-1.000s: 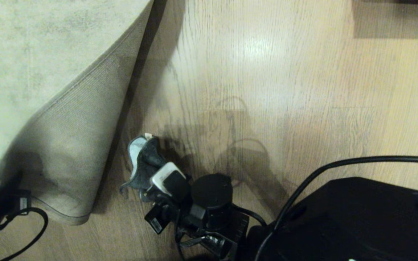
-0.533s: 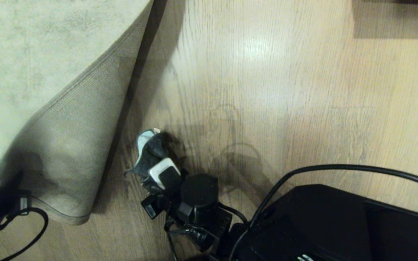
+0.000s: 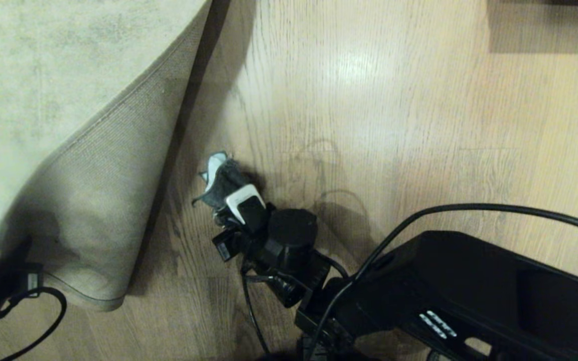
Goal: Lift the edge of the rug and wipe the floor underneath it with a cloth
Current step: Wipe the floor under the carpet with a rag
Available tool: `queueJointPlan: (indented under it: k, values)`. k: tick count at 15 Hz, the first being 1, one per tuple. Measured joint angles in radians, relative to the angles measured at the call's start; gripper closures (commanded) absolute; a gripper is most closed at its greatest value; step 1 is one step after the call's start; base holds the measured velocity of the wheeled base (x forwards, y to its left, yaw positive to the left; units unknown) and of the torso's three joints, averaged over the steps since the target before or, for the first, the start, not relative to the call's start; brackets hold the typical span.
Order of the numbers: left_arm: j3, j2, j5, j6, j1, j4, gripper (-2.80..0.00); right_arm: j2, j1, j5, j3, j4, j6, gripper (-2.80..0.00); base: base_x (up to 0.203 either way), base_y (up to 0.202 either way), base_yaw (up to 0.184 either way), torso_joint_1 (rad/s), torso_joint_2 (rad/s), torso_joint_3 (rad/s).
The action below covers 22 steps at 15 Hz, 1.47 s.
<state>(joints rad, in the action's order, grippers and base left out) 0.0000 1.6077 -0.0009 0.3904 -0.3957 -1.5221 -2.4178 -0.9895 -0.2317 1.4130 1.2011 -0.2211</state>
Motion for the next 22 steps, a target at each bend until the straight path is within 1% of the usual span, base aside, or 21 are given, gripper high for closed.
queueJointPlan:
  k: [5,7,9,12,16,19,22]
  values:
    - [0.0,0.0,0.001,0.002,0.0,0.0,0.0,0.053,0.033,-0.006,0.007,-0.002,-0.006,0.0,0.0,0.0,0.0,0.0,0.0,0.0]
    - [0.0,0.0,0.002,0.002,0.0,0.0,0.0,0.08,0.035,-0.002,0.001,-0.003,-0.006,0.0,0.0,0.0,0.0,0.0,0.0,0.0]
    - [0.0,-0.001,0.002,0.001,-0.001,0.0,0.0,0.107,0.017,0.003,-0.01,-0.013,-0.004,0.0,0.0,0.0,0.0,0.0,0.0,0.0]
    - [0.0,-0.001,0.002,0.001,-0.004,0.0,0.0,0.153,-0.063,0.007,-0.062,-0.044,-0.001,0.0,0.0,0.0,0.0,0.0,0.0,0.0]
    - [0.0,-0.001,0.002,0.002,-0.006,0.0,0.0,0.185,-0.189,-0.006,-0.151,-0.054,0.0,0.0,0.0,0.0,0.0,0.0,0.0,0.0]
    - [0.0,-0.001,0.002,0.001,-0.006,0.0,0.0,0.161,-0.27,-0.055,-0.199,-0.015,0.002,0.0,0.0,0.0,0.0,0.0,0.0,0.0]
    - [0.0,0.0,0.002,0.001,-0.006,0.0,0.0,0.101,-0.306,-0.068,-0.21,0.042,0.01,0.0,0.0,0.0,0.0,0.0,0.0,0.0]
